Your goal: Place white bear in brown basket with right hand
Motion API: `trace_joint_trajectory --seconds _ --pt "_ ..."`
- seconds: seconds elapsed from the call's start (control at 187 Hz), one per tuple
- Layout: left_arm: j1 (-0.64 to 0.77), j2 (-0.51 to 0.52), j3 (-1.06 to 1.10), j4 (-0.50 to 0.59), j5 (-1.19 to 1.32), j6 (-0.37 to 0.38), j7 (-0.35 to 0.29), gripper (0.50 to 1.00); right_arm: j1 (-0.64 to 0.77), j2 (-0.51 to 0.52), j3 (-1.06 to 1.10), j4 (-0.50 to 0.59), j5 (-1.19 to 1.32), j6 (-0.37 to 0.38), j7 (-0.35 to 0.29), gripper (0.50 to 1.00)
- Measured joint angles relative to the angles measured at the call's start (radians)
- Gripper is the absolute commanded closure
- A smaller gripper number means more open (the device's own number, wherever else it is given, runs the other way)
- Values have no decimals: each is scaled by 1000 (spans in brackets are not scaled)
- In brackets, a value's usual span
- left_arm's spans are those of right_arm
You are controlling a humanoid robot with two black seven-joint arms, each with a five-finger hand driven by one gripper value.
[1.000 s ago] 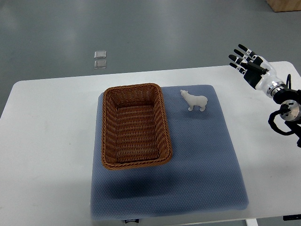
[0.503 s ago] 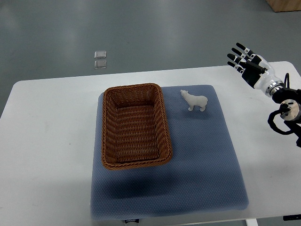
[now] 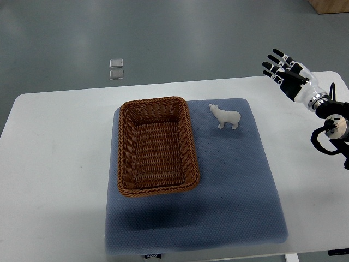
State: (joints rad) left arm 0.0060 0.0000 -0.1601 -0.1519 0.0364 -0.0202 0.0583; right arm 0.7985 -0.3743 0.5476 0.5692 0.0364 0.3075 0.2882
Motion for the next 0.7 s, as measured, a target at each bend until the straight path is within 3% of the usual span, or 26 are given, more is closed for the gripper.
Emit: trace_joint_trajectory --seconds 0.701 --pt "0 0 0 0 0 0 0 500 8 -7 0 3 -117 32 2 574"
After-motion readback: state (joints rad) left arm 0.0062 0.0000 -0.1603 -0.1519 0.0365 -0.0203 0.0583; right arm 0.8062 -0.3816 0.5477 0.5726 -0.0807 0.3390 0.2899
